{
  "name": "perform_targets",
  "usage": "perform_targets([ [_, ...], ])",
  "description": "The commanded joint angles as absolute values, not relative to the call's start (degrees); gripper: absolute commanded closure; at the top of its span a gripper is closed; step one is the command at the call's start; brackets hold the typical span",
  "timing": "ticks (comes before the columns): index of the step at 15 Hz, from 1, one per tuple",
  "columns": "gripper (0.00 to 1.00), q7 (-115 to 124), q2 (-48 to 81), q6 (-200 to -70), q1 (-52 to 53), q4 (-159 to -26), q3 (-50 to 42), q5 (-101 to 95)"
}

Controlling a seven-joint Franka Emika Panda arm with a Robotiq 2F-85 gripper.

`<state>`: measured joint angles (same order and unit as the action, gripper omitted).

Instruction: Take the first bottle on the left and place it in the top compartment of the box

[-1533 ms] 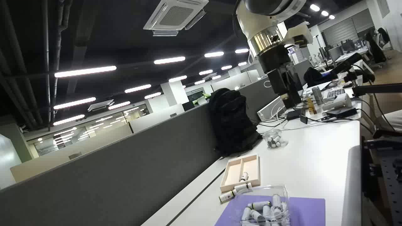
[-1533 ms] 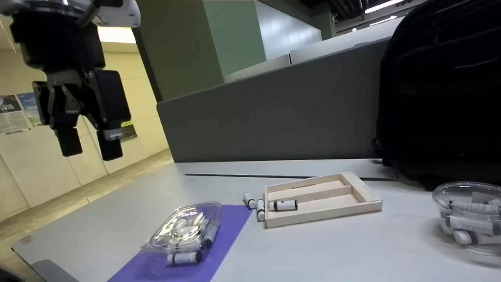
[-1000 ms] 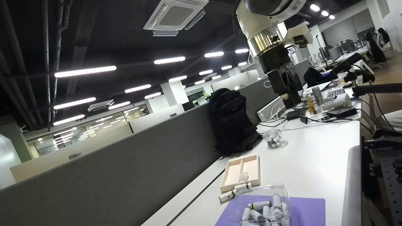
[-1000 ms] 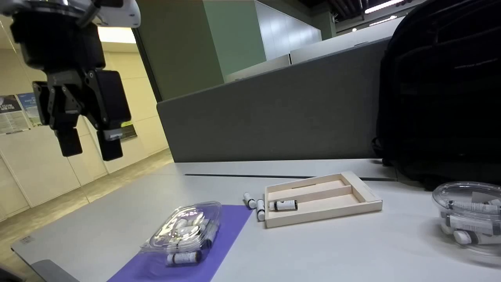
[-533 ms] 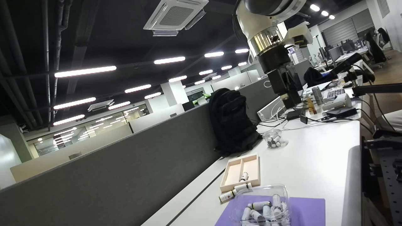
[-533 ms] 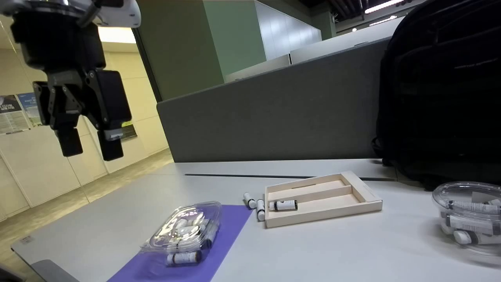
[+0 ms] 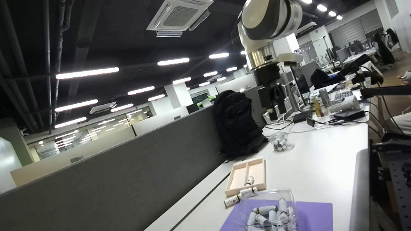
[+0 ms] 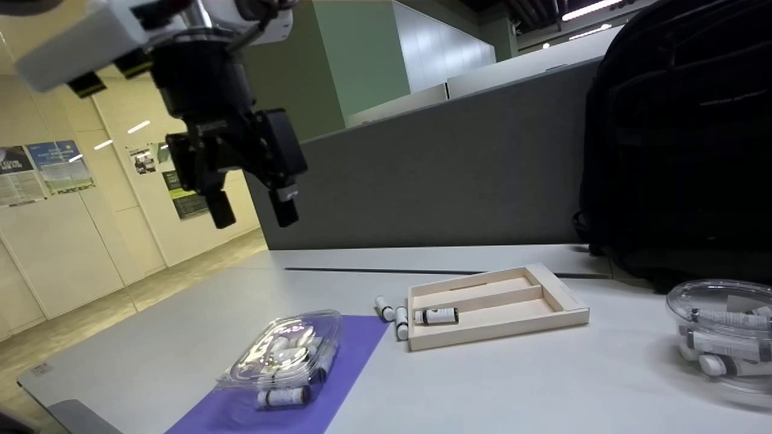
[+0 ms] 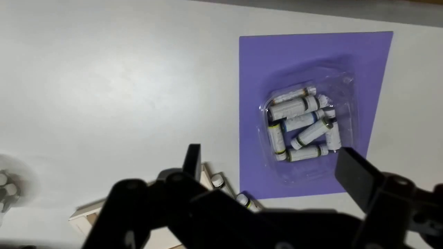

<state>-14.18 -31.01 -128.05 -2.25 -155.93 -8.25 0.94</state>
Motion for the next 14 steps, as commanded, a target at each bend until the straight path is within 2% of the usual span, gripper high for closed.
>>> perform_targets([
  [1, 0.00, -15.98, -16.60, -130.17, -1.12, -146.26, -7.72, -0.05],
  [9, 0.00, -21.20, 9.45, -130.08, -0.75, -124.23, -3.37, -5.94],
  [10, 0.00, -20.43, 10.61, -130.70, -0.85, -122.45, -2.95, -7.25],
  [11, 0.00, -20.40, 6.68, -131.42, -1.63, -128.08, -2.81, -5.44],
  [14, 0.00, -20.34, 10.86, -131.63, -1.57, -123.58, -1.98, -6.53],
])
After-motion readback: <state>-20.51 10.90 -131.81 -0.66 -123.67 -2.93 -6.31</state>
